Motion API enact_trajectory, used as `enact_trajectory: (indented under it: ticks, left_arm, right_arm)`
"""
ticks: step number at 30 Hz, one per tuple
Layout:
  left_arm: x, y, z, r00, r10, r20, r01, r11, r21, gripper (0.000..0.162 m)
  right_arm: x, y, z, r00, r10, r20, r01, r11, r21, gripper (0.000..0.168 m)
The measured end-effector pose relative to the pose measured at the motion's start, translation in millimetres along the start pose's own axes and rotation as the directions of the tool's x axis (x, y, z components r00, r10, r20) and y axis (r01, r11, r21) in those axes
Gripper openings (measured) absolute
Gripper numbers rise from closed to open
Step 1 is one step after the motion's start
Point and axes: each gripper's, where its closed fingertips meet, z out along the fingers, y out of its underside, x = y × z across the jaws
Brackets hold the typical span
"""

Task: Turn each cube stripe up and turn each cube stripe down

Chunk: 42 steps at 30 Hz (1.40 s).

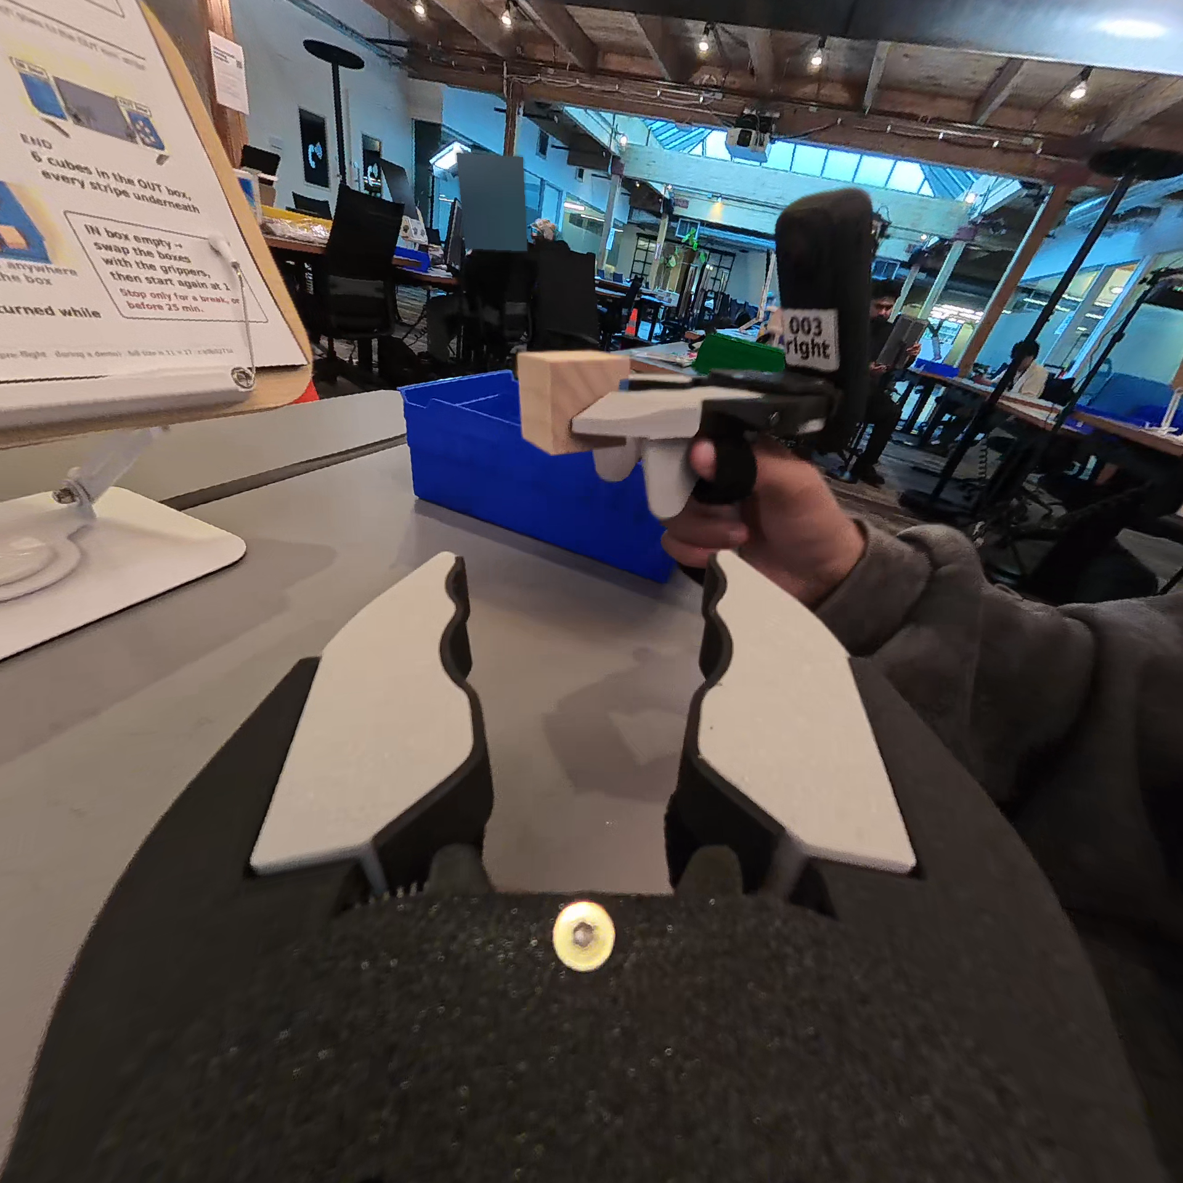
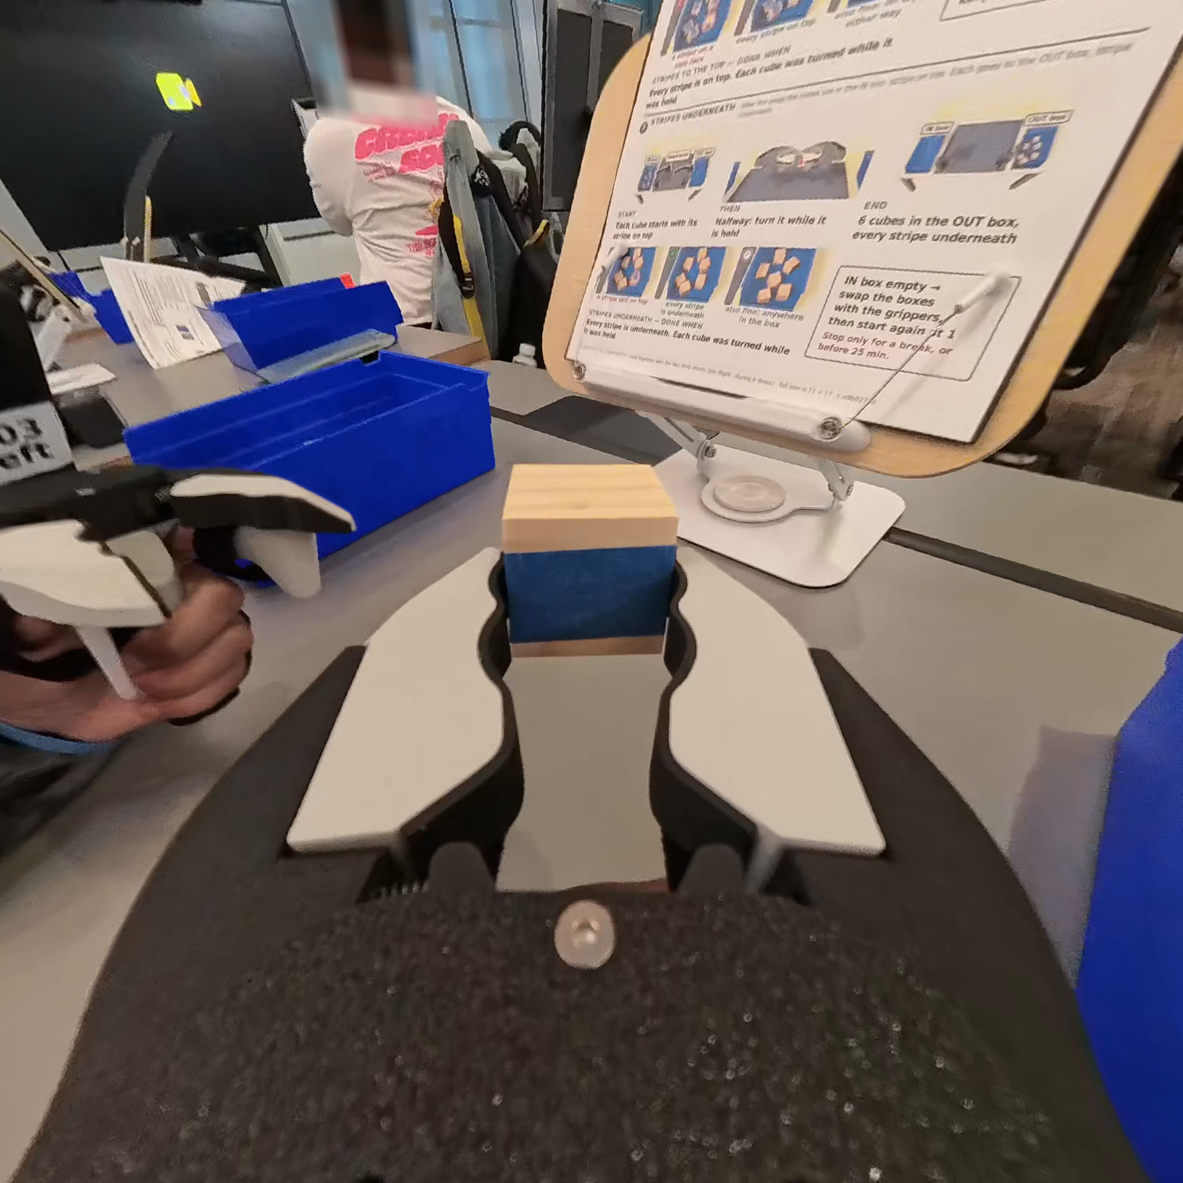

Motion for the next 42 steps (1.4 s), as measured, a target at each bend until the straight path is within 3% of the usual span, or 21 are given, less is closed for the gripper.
enact_trajectory:
  ticks: [5, 8, 13, 17, 22, 25, 28, 35, 42]
  left_arm:
    - [-0.7, 3.1, 1.0, 1.000, -0.004, 0.012, 0.004, 1.000, -0.012, 0.068]
    - [-2.5, 2.1, -0.7, 1.000, -0.024, 0.011, 0.024, 1.000, -0.005, 0.068]
    - [-4.0, 4.0, 0.3, 0.999, -0.029, 0.013, 0.030, 0.999, -0.014, 0.068]
    - [-2.1, 5.3, 1.8, 1.000, -0.014, 0.014, 0.014, 1.000, -0.023, 0.068]
    - [-2.5, 6.4, 2.2, 1.000, -0.029, 0.010, 0.029, 0.999, -0.026, 0.067]
    - [-3.9, 5.7, 1.4, 0.999, -0.035, 0.013, 0.035, 0.999, -0.022, 0.067]
    - [-3.8, 4.2, 0.2, 0.999, -0.041, 0.011, 0.042, 0.999, -0.016, 0.067]
    - [-0.3, 3.4, -0.2, 1.000, -0.030, 0.004, 0.030, 0.999, -0.022, 0.068]
    - [2.9, 4.8, 1.1, 1.000, -0.023, -0.004, 0.023, 0.999, -0.033, 0.068]
  right_arm:
    - [24.8, -40.6, -37.9, 0.994, 0.017, -0.108, -0.021, 0.999, -0.037, 0.046]
    - [60.2, -81.6, -70.5, 0.974, 0.079, -0.214, -0.074, 0.997, 0.031, 0.046]
    - [130.7, -94.5, -106.1, 0.922, 0.170, -0.347, -0.231, 0.963, -0.141, 0.046]
    - [178.4, -61.6, -128.4, 0.863, 0.154, -0.481, -0.346, 0.875, -0.340, 0.046]
    - [205.4, 29.6, -145.8, 0.825, 0.091, -0.558, -0.485, 0.623, -0.614, 0.046]
    - [214.8, 80.7, -161.4, 0.796, 0.044, -0.604, -0.553, 0.461, -0.695, 0.046]
    - [225.5, 111.8, -180.3, 0.758, -0.047, -0.651, -0.595, 0.361, -0.718, 0.046]
    - [226.5, 143.4, -195.4, 0.723, -0.027, -0.691, -0.662, 0.260, -0.703, 0.046]
    - [222.0, 156.4, -193.7, 0.763, -0.011, -0.646, -0.623, 0.254, -0.740, 0.052]
